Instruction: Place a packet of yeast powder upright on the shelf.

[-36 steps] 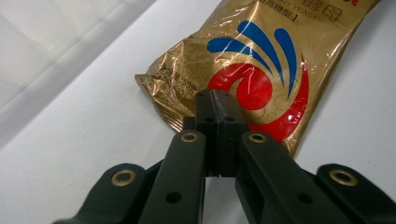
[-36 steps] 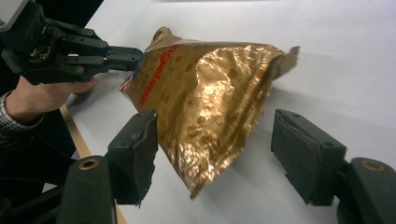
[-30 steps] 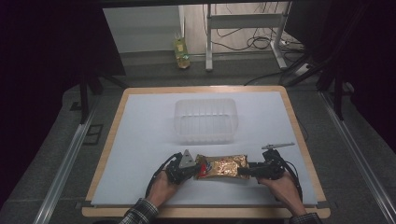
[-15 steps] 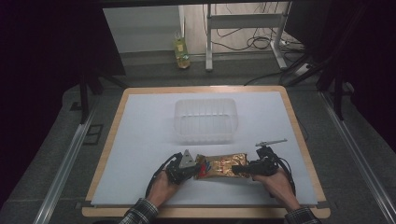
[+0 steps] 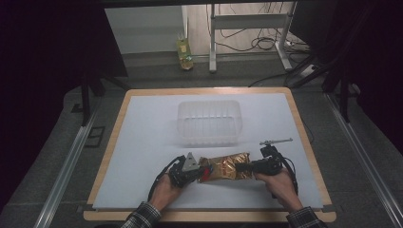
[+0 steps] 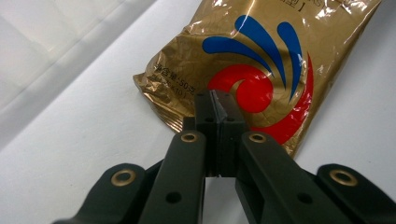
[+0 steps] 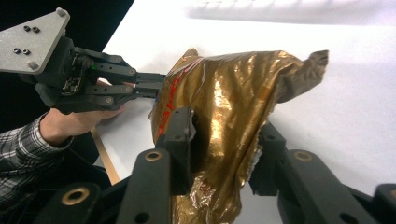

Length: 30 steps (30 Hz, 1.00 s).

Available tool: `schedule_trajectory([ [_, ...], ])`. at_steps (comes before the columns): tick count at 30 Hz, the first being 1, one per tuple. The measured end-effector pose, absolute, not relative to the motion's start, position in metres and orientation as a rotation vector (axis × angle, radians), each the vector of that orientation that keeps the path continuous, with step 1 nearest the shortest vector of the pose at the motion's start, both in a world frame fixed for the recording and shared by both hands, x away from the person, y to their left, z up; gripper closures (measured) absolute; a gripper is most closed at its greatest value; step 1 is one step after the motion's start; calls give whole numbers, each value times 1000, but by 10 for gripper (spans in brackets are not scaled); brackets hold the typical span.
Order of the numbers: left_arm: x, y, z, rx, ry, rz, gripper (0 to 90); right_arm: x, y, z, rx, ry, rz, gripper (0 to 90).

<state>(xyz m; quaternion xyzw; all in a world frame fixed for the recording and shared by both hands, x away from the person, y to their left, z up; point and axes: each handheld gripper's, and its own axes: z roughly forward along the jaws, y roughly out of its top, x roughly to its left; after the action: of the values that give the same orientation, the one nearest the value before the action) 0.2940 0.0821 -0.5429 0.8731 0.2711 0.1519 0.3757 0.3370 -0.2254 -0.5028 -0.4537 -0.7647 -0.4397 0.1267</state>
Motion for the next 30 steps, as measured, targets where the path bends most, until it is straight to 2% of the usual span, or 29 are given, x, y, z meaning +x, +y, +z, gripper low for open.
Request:
schedule_trajectory([
  [5, 294, 84, -542, 2231, 690, 385, 894, 335, -226, -501, -1336, -2210, -1280, 735],
  [12, 290, 88, -537, 2203, 723, 411, 799, 332, -222, -492, -1321, -2236, -1295, 769],
  [13, 289, 89, -536, 2201, 724, 424, 764, 332, -221, -489, -1315, -2253, -1293, 774],
  [18, 285, 92, -533, 2193, 731, 441, 717, 330, -220, -482, -1301, -2274, -1300, 783],
  [27, 274, 104, -525, 2160, 737, 466, 541, 326, -221, -462, -1265, -2370, -1339, 792],
  [30, 270, 108, -522, 2152, 735, 470, 439, 326, -223, -458, -1265, -2391, -1350, 794],
])
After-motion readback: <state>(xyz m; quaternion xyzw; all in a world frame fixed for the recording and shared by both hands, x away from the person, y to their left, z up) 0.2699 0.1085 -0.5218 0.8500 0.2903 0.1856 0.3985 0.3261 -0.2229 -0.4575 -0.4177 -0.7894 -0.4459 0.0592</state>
